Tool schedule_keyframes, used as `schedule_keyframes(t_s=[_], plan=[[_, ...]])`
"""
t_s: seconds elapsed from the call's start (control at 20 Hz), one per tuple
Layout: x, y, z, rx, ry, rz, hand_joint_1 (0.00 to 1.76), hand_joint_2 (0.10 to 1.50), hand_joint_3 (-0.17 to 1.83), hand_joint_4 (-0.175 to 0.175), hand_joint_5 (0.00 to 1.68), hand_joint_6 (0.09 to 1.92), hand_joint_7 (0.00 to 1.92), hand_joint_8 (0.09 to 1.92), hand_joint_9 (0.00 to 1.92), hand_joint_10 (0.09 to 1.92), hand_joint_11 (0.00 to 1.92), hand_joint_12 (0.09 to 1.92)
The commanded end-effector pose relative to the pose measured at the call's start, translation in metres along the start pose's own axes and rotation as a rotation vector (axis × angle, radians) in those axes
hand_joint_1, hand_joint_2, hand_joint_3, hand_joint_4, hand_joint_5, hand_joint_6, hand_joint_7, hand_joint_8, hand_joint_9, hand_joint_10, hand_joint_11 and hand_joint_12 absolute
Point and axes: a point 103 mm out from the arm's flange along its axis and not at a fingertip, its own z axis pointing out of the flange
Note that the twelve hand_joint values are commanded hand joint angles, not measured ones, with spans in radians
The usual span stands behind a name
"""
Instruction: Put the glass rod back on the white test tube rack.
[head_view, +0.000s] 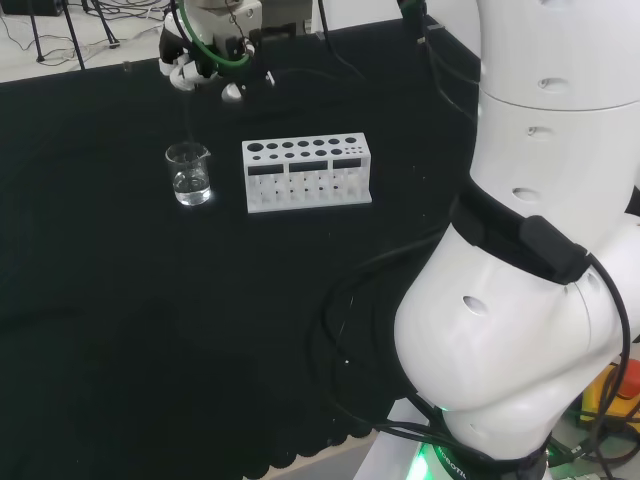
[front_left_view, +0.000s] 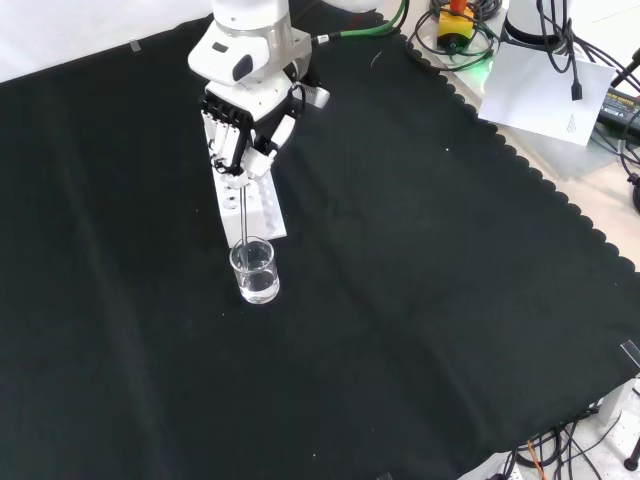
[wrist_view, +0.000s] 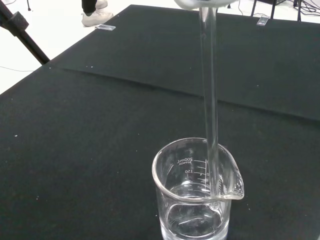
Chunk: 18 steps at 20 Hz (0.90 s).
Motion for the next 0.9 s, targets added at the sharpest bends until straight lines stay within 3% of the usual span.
schedule_keyframes(t_s=[0.05,0.5,0.9], plan=[[0.003,-0.009,-0.004,-0.006,-0.017,-0.003,1.30,1.07,0.00,-0.175,1.05,0.59,1.12,1.07,1.52,0.94,1.58,0.84],[0.006,-0.010,-0.020,-0.037,0.000,-0.014,1.30,1.07,0.00,-0.175,1.05,0.59,1.12,1.08,1.52,0.95,1.58,0.84],[0.006,-0.012,-0.054,-0.054,0.005,-0.005,1.30,1.07,0.00,-0.175,1.05,0.59,1.12,1.08,1.52,0.95,1.58,0.84]])
